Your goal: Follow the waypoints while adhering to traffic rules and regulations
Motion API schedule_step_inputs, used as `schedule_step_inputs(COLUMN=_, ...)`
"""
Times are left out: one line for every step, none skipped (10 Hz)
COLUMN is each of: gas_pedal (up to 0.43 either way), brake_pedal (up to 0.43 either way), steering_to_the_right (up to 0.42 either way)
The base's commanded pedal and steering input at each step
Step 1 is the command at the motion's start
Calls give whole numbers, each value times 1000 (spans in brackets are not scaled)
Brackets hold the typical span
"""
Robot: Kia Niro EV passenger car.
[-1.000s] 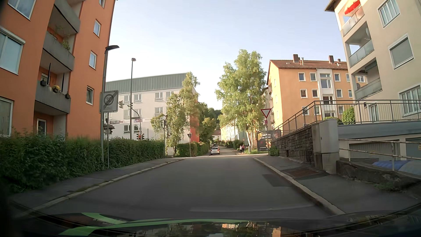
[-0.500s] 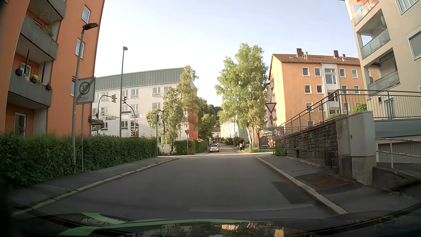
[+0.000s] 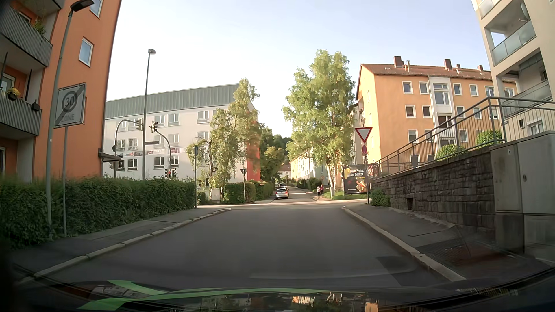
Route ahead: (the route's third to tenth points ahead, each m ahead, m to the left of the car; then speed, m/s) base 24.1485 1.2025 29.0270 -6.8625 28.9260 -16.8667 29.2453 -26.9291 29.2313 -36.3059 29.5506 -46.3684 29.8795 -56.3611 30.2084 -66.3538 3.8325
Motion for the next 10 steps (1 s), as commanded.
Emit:
schedule_step_inputs(gas_pedal=59, brake_pedal=0, steering_to_the_right=-4)
schedule_step_inputs(gas_pedal=59, brake_pedal=0, steering_to_the_right=-7)
schedule_step_inputs(gas_pedal=59, brake_pedal=0, steering_to_the_right=-9)
schedule_step_inputs(gas_pedal=59, brake_pedal=0, steering_to_the_right=-10)
schedule_step_inputs(gas_pedal=67, brake_pedal=0, steering_to_the_right=-10)
schedule_step_inputs(gas_pedal=67, brake_pedal=0, steering_to_the_right=-10)
schedule_step_inputs(gas_pedal=67, brake_pedal=0, steering_to_the_right=-10)
schedule_step_inputs(gas_pedal=67, brake_pedal=0, steering_to_the_right=-10)
schedule_step_inputs(gas_pedal=67, brake_pedal=0, steering_to_the_right=-11)
schedule_step_inputs(gas_pedal=67, brake_pedal=0, steering_to_the_right=-12)
